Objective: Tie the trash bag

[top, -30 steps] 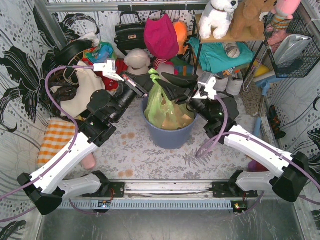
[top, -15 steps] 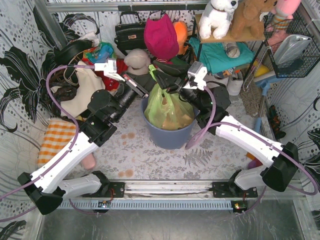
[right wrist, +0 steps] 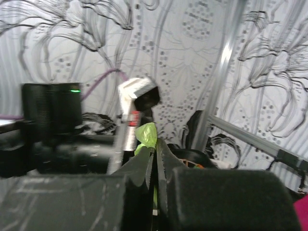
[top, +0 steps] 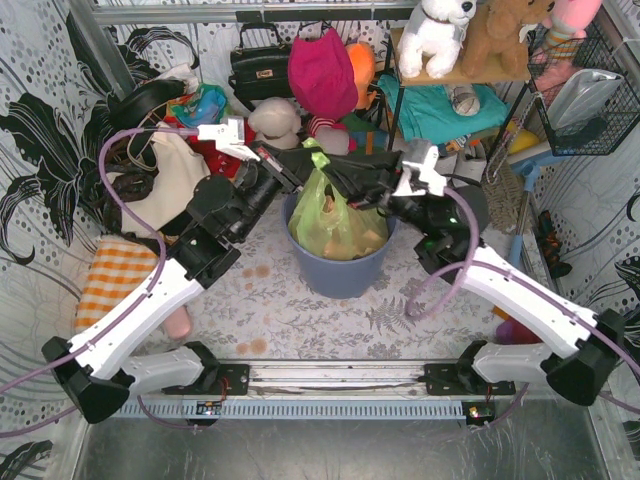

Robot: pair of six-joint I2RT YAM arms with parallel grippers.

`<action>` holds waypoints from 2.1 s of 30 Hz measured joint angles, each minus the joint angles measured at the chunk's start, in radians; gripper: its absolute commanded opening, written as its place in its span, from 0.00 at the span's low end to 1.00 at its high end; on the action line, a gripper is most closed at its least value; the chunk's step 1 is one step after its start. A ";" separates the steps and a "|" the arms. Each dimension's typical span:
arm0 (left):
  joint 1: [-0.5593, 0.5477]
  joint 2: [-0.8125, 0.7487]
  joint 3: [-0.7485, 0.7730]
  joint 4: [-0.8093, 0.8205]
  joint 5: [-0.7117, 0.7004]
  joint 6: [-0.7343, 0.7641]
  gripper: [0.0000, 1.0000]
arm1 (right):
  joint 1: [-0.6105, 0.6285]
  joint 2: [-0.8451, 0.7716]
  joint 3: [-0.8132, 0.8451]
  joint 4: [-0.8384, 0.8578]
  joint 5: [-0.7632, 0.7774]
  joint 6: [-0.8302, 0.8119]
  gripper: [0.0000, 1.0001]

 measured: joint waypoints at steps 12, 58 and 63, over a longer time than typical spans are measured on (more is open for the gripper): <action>0.045 0.116 0.101 -0.039 -0.006 0.088 0.00 | -0.006 -0.158 -0.146 -0.195 -0.274 0.232 0.00; 0.278 0.510 0.539 -0.192 0.281 0.069 0.00 | -0.039 -0.118 -0.388 0.328 -0.645 1.035 0.00; 0.279 0.507 0.548 -0.187 0.287 0.077 0.00 | -0.039 -0.118 -0.475 0.467 -0.606 1.114 0.00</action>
